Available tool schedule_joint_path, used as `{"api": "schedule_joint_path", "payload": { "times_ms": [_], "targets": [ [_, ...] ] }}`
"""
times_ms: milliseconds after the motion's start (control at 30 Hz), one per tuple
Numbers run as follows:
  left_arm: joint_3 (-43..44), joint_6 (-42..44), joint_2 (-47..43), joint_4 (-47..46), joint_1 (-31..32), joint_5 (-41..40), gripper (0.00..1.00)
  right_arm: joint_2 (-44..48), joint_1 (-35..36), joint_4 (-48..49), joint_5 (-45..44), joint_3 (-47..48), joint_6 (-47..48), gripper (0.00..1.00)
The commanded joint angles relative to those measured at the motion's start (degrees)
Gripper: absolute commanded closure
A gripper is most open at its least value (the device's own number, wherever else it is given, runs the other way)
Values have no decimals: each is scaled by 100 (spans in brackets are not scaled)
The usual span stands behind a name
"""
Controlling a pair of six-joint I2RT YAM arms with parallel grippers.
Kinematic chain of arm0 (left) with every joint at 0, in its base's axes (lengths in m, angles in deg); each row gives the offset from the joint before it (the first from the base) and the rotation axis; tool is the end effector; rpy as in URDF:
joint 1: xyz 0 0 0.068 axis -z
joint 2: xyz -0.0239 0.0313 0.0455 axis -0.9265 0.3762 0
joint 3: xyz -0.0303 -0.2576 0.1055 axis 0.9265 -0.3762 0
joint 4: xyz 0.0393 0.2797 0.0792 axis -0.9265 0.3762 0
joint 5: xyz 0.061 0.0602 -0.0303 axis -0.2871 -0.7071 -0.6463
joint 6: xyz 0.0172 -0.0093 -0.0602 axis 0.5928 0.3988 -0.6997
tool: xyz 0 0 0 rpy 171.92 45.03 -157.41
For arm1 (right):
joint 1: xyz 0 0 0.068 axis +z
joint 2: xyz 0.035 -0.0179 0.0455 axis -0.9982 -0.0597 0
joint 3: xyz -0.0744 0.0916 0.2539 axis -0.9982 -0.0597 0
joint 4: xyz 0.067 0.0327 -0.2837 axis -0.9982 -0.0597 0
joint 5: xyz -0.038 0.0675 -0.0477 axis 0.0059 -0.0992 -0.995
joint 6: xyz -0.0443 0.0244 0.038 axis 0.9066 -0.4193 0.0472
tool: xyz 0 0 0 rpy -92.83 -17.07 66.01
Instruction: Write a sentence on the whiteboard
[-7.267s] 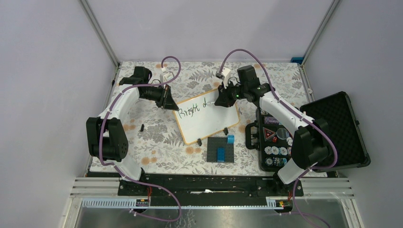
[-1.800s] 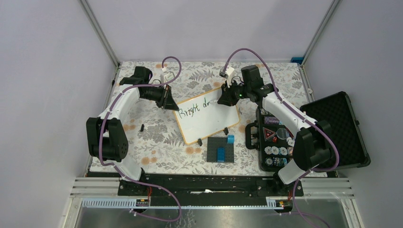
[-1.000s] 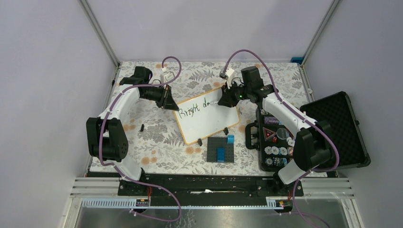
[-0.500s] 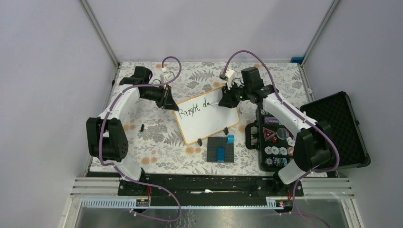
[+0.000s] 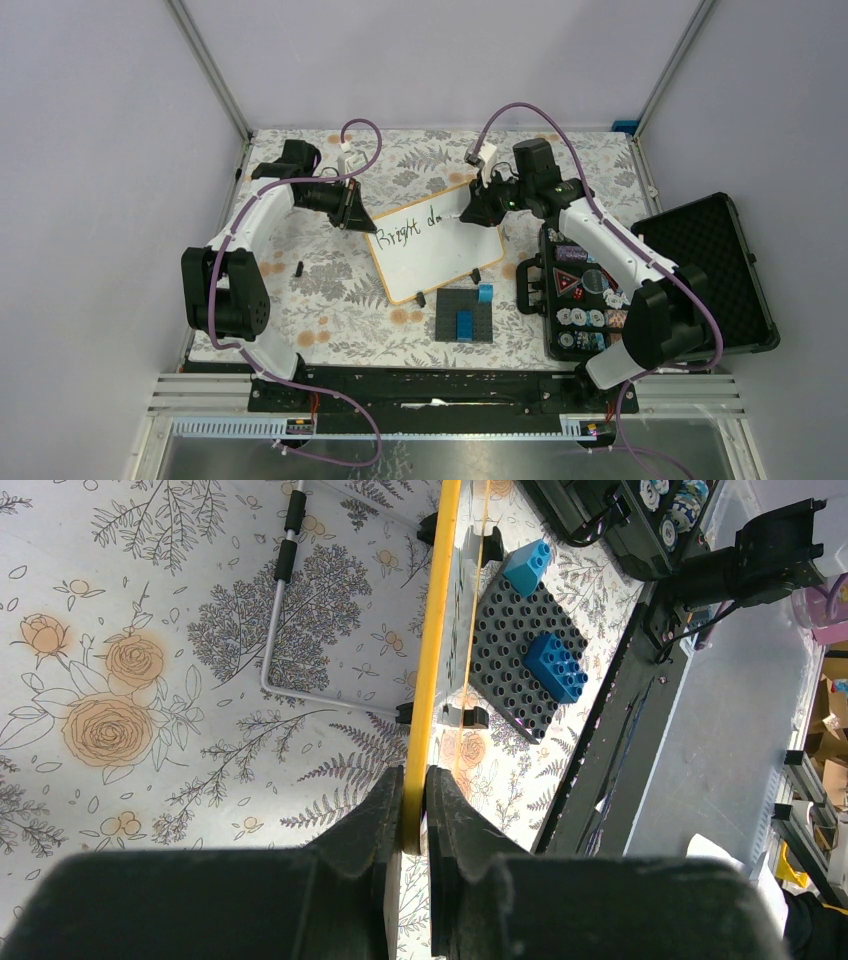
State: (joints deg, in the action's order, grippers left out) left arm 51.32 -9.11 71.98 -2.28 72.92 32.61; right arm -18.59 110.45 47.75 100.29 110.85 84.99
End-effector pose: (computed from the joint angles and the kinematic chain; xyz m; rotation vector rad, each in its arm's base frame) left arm 0.3599 -0.0721 0.2676 0.8322 2.2314 -1.1697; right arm 0.3418 0.1845 0.3042 -1.0935 1.8208 0.7963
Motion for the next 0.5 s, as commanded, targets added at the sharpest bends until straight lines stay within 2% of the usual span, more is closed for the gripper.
{"api": "schedule_joint_path", "payload": {
  "times_ms": [0, 467],
  "targets": [
    [15, 225, -222, -172, 70, -235, 100, 85, -56, -2, -72, 252, 0, 100],
    [1, 228, -238, -176, 70, -237, 100, -198, -67, 8, -295, 384, 47, 100]
  ]
}}
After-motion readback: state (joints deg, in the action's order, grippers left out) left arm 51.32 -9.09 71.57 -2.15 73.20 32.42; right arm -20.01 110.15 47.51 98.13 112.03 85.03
